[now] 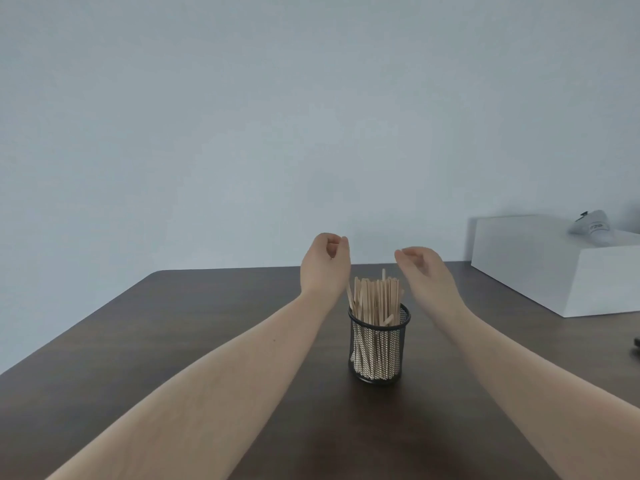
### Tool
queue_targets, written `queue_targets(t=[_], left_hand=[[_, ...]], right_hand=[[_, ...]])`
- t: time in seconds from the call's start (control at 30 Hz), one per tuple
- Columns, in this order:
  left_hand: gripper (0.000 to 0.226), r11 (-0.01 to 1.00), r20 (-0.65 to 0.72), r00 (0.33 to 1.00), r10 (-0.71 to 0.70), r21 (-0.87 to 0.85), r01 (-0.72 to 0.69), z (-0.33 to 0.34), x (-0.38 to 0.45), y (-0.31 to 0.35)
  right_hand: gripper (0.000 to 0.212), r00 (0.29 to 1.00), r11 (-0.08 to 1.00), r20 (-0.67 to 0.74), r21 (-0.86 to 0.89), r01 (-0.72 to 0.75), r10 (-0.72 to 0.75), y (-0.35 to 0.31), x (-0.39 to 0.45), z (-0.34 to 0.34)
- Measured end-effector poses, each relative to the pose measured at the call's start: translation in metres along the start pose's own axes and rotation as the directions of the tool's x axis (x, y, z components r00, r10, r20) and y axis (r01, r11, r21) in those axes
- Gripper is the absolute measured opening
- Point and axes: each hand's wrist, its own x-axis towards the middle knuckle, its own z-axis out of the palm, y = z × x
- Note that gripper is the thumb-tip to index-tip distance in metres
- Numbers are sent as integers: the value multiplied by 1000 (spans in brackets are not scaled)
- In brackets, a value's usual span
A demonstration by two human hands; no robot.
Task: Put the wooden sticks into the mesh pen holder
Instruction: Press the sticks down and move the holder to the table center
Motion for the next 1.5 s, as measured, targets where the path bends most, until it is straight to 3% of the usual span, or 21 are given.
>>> queue_targets(t=[0.1,0.2,0.27,0.5,0.63,0.7,0.83,1.03,1.17,1.23,1.3,1.4,1.5], left_hand=[[13,998,-53,997,-48,49,50,-12,4,-8],[16,993,-91,992,-82,81,90,-24,4,-19],[20,989,-103,989,-102,94,112,-32,4,-26],[18,977,-134,978,-157,126,174,-59,5,-49],[14,971,-142,974,-175,139,195,-70,7,-56],[16,969,-151,973,-173,153,196,-74,8,-61],[18,964,-163,970,-182,163,208,-79,9,-70],[14,960,-148,970,-195,176,220,-84,6,-74],[13,952,-152,967,-204,198,232,-88,6,-77],[14,950,-150,966,-208,204,236,-89,6,-81],[15,949,-144,967,-208,211,236,-90,5,-84],[19,948,-129,969,-210,217,234,-90,3,-87],[20,947,-122,970,-210,222,233,-91,4,-89]], right_hand=[[64,978,995,181,3,-104,102,15,-10,-9],[84,887,980,435,40,-194,158,22,-21,-10],[93,837,981,525,19,-191,153,25,-25,-7],[91,863,983,497,95,-155,88,18,-27,13],[139,814,993,580,73,-95,35,16,-26,13],[138,794,999,608,-17,-29,34,16,-23,17],[141,876,994,480,-113,5,50,9,-16,33],[131,900,959,430,-279,50,78,-10,-2,62],[123,906,817,393,-567,105,156,-13,8,81],[94,927,787,343,-609,98,150,-11,12,89],[44,944,799,317,-590,117,95,-10,14,96],[22,959,838,272,-539,80,83,-10,13,100],[20,973,878,224,-473,67,47,-10,14,97]])
